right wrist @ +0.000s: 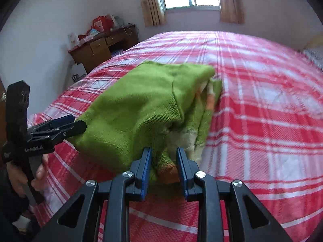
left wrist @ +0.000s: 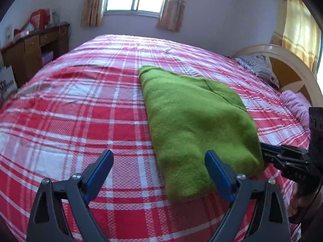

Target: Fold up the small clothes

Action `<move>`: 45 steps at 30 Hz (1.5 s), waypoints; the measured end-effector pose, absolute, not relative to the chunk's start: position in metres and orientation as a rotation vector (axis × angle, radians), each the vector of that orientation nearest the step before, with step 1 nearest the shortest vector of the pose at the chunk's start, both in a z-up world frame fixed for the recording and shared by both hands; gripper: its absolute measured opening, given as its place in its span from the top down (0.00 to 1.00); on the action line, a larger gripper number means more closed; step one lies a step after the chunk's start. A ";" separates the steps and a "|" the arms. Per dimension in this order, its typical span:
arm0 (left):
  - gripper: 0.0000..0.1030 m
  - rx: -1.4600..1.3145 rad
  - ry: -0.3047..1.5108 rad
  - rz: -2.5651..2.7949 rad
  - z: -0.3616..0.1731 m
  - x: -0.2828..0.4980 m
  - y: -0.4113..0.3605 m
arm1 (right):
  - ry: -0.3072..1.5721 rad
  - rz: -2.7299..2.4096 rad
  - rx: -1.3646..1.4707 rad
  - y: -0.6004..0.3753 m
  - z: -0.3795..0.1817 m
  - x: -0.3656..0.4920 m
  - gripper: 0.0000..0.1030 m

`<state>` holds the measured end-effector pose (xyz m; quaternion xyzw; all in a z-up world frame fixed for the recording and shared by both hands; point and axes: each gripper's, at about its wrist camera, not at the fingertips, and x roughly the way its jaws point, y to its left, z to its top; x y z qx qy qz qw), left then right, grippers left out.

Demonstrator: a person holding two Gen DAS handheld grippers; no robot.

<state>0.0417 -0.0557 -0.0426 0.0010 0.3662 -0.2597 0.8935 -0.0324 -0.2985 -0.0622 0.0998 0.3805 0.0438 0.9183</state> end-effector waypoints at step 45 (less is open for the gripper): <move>0.00 0.075 0.807 -0.396 -0.052 0.097 -0.116 | 0.728 -0.027 0.282 -0.318 -0.060 0.021 0.92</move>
